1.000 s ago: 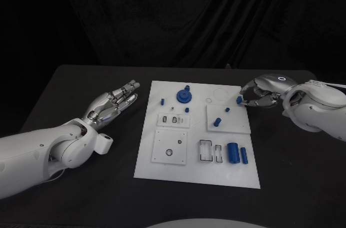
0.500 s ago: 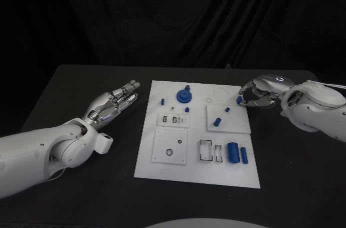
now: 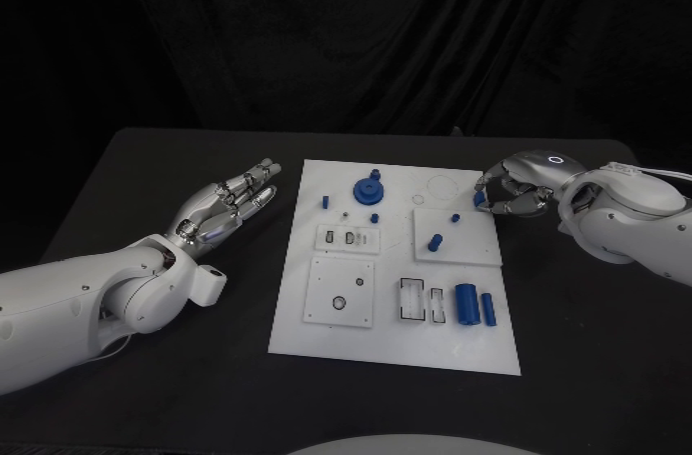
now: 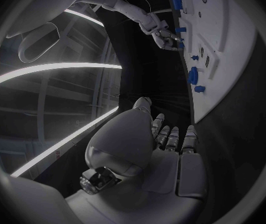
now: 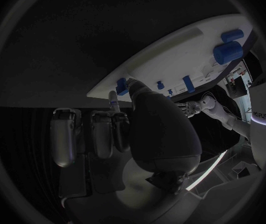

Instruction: Assemble the parts on the task board

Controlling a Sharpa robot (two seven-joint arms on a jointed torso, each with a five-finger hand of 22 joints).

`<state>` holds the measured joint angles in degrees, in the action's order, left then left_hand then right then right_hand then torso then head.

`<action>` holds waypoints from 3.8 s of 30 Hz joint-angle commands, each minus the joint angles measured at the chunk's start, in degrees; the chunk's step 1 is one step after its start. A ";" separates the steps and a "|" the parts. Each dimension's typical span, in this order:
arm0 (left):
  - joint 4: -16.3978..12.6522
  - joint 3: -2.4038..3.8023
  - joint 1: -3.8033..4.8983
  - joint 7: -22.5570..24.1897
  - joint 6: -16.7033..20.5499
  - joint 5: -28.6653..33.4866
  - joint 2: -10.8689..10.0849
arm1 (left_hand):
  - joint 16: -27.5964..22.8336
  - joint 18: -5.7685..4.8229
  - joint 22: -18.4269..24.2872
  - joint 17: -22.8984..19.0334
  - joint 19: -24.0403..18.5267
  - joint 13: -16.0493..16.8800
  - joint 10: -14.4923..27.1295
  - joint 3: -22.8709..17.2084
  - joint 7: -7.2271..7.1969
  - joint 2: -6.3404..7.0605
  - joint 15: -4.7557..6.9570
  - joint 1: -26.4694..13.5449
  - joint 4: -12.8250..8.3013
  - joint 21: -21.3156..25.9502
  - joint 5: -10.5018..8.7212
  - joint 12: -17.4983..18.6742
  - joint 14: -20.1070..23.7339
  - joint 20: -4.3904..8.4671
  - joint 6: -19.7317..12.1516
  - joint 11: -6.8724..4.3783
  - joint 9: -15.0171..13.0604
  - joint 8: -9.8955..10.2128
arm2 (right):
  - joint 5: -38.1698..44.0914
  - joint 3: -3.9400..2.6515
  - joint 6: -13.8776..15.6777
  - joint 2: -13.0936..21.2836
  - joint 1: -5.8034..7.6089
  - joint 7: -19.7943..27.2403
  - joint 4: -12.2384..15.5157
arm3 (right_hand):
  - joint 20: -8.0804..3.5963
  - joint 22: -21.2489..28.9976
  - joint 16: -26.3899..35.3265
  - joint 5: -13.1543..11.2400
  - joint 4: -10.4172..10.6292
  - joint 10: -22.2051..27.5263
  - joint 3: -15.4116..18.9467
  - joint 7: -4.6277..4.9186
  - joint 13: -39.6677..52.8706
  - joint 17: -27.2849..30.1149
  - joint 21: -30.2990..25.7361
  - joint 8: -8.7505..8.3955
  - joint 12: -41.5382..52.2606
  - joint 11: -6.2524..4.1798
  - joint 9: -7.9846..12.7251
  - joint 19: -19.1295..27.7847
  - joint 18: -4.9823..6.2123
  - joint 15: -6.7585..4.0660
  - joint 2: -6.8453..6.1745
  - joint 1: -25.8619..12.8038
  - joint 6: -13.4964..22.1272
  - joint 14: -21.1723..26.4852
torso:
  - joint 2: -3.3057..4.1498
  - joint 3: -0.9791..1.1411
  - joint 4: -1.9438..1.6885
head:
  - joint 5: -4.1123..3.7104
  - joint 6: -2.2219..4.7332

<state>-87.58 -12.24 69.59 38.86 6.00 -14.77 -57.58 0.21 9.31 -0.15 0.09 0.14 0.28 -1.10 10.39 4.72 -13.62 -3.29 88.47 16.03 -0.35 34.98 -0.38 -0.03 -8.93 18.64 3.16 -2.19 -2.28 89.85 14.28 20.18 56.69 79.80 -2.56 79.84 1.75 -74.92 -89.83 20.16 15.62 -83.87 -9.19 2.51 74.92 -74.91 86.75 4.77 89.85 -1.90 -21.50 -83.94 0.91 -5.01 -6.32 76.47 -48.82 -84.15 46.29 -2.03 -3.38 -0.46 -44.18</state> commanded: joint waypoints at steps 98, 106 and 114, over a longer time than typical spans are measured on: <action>0.80 0.03 -0.12 2.10 -2.26 -0.31 1.54 | -0.21 0.40 -0.06 -0.09 0.15 0.06 -0.14 -0.59 0.51 0.11 -0.53 -0.57 0.10 0.12 -0.12 0.05 0.03 -0.58 0.38 0.54 -0.11 -0.29 | 4.88 -0.15 -1.52 -15.79 -2.39 -8.73 10.05 | -0.64 -13.38 -0.17 0.28 -4.32 -6.13 -1.15 0.04 15.08 -15.09 -1.34 3.71 0.15 -0.44 -2.34 -2.98 0.37 -0.33 1.58 1.82 -9.02 -5.85 | 0.01 0.03 0.07 | -0.08 -1.84; 0.85 0.03 -0.12 2.02 -2.38 -0.31 1.59 | -0.21 0.41 -0.06 -0.09 0.15 0.05 -0.14 -0.66 0.57 0.08 -0.55 -0.58 0.09 0.12 -0.10 0.06 0.03 -0.60 0.44 0.60 -0.12 -0.30 | 4.88 -0.15 -2.08 -16.13 -2.52 -8.43 9.68 | -0.27 -13.28 -0.17 0.30 -4.81 -6.13 -1.07 0.29 15.08 -15.09 -1.63 1.93 0.15 -0.13 -1.83 -2.83 0.45 0.00 1.51 0.86 -6.37 -5.85 | -0.01 0.03 0.02 | -0.11 -1.98; 0.97 0.03 -0.12 1.91 -2.61 -0.31 1.76 | -0.21 0.41 -0.06 -0.09 0.15 0.05 -0.12 -0.71 0.62 0.04 -0.57 -0.59 0.08 0.11 -0.10 0.06 0.03 -0.62 0.54 0.64 -0.13 -0.32 | 4.88 -0.15 -2.79 -16.32 -2.66 -7.82 9.49 | -0.15 -13.16 -0.17 0.32 -4.78 -6.13 -1.03 0.23 15.08 -15.09 -1.96 0.28 0.15 -0.12 -1.04 -2.63 0.54 0.06 1.25 -0.10 -4.04 -5.85 | -0.04 0.00 0.02 | -0.11 -2.18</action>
<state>-86.59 -12.24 69.57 38.87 4.32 -14.77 -55.92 0.21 9.30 -0.14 0.08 0.35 0.28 -1.25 10.08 5.14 -13.62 -3.36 88.48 16.04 -0.35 34.98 -0.38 0.06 -9.13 19.06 3.29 -2.23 -2.28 94.30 14.13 18.42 40.39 77.33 -9.74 89.36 1.34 -74.91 -89.83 20.15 11.12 -84.03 -10.38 2.72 74.94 -74.91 85.13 5.15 89.85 -2.56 -22.61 -83.95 0.91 -5.26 -5.03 76.79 -53.06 -83.91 46.26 -2.01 -3.37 -0.55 -46.37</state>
